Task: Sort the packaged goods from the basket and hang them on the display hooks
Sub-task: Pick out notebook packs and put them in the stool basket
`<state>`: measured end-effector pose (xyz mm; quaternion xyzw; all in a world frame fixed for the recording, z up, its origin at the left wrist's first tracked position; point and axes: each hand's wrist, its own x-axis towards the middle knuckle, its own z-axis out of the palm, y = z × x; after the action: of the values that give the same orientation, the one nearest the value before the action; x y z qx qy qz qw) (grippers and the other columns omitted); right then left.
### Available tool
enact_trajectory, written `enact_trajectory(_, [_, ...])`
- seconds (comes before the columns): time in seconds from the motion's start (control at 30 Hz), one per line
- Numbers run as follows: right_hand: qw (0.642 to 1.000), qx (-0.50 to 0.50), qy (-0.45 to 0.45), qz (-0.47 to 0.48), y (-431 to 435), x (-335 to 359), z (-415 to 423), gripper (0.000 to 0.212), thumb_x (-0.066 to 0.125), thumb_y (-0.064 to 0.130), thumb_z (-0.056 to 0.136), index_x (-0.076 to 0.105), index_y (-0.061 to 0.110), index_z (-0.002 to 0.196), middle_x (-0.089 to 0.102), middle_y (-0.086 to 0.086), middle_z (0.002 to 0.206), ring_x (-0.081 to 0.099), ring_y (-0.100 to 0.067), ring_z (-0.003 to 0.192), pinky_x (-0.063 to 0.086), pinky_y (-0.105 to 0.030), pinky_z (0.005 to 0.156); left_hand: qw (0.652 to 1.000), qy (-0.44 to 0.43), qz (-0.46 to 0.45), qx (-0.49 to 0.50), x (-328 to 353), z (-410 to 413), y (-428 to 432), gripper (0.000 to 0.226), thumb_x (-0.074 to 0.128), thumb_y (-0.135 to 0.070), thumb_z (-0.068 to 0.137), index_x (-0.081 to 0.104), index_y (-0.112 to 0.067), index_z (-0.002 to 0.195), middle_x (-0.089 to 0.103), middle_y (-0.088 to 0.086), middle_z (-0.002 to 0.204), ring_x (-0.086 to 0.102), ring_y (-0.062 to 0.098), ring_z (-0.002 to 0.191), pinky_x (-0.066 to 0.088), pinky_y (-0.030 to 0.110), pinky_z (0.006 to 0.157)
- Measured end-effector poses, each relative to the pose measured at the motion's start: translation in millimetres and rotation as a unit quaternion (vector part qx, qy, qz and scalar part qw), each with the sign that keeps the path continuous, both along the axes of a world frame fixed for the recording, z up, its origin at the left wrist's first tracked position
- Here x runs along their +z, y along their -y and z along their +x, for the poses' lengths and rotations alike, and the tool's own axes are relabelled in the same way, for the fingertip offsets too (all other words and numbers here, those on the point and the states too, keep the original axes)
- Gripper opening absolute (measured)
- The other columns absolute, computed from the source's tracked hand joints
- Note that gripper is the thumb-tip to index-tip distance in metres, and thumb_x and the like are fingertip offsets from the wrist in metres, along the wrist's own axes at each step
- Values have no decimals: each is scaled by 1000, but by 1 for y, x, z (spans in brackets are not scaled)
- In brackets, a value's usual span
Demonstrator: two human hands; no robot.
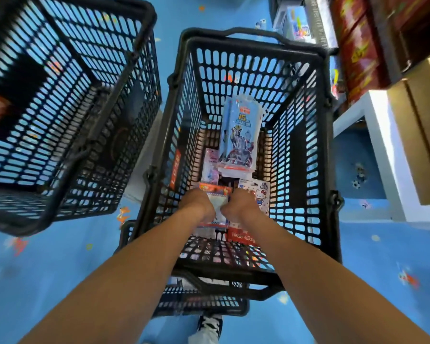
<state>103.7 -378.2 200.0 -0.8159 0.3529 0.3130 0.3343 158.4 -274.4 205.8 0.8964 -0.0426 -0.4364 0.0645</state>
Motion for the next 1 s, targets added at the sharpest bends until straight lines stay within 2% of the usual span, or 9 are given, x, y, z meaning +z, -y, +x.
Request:
enact_trajectory(0.2, [999, -1, 20, -27, 2, 32, -12, 35, 67, 16, 91, 60, 3, 123, 65, -15, 124, 63, -30, 115, 51, -31, 84, 999, 14, -33, -31, 37, -9, 0, 58, 62, -10, 96, 41, -5, 150, 52, 13, 147, 57, 29, 130, 50, 31, 98])
enact_trajectory(0.3, [999, -5, 35, -33, -2, 49, -21, 35, 66, 15, 89, 59, 3, 121, 64, -14, 122, 62, -29, 112, 49, -30, 81, 997, 15, -63, -29, 56, -13, -7, 57, 59, -6, 96, 39, -3, 149, 52, 14, 143, 57, 29, 127, 49, 29, 88])
enact_trajectory(0.43, [995, -17, 80, -51, -15, 80, -35, 30, 66, 14, 87, 61, 5, 114, 63, -11, 108, 61, -28, 100, 44, -27, 75, 993, 24, -114, -27, 80, -19, -23, 34, 61, -12, 98, 48, -2, 129, 59, 16, 122, 62, 29, 110, 52, 35, 79])
enact_trajectory(0.53, [988, -44, 129, -67, -31, 107, -46, 29, 65, 13, 85, 64, 6, 113, 68, -13, 107, 64, -31, 102, 49, -30, 78, 984, 70, -158, -37, 102, -25, -42, 12, 62, -12, 94, 51, -9, 97, 60, 12, 100, 55, 20, 81, 46, 31, 63])
enact_trajectory(0.7, [960, -111, 246, -79, -66, 161, -72, 10, 63, 15, 90, 68, 12, 97, 71, -8, 90, 66, -30, 90, 54, -36, 82, 972, 65, -221, -43, 156, -35, -84, 6, 62, -8, 87, 64, -3, 90, 62, 11, 84, 60, 28, 79, 50, 38, 64])
enact_trajectory(0.77, [946, -113, 299, -47, -83, 184, -86, 8, 65, 15, 91, 68, 12, 84, 70, -7, 78, 68, -29, 81, 57, -41, 80, 965, 8, -261, -16, 176, -39, -104, 9, 65, -7, 86, 67, 0, 80, 65, 11, 66, 69, 27, 63, 58, 34, 55])
enact_trajectory(0.83, [944, -94, 316, 17, -100, 205, -100, 15, 66, 10, 91, 67, 9, 76, 69, -12, 73, 64, -26, 68, 57, -41, 68, 966, -94, -240, -37, 205, -47, -128, 19, 62, -5, 96, 66, 1, 78, 65, 10, 57, 56, 14, 38, 41, 19, 37])
enact_trajectory(0.9, [949, -71, 287, 113, -117, 220, -112, 16, 67, 7, 93, 66, 8, 77, 65, -15, 70, 57, -20, 57, 45, -29, 51, 963, -164, -183, -111, 223, -54, -151, 24, 60, -14, 101, 67, -2, 81, 66, 13, 68, 50, 14, 44, 30, 21, 41])
enact_trajectory(1.0, [950, -52, 205, 230, -144, 223, -126, 14, 64, 5, 95, 65, 11, 82, 67, -13, 75, 59, -15, 57, 35, -24, 49, 956, -220, -116, -157, 220, -68, -179, 17, 62, -21, 102, 68, -8, 93, 71, 6, 79, 64, 11, 59, 32, 19, 47])
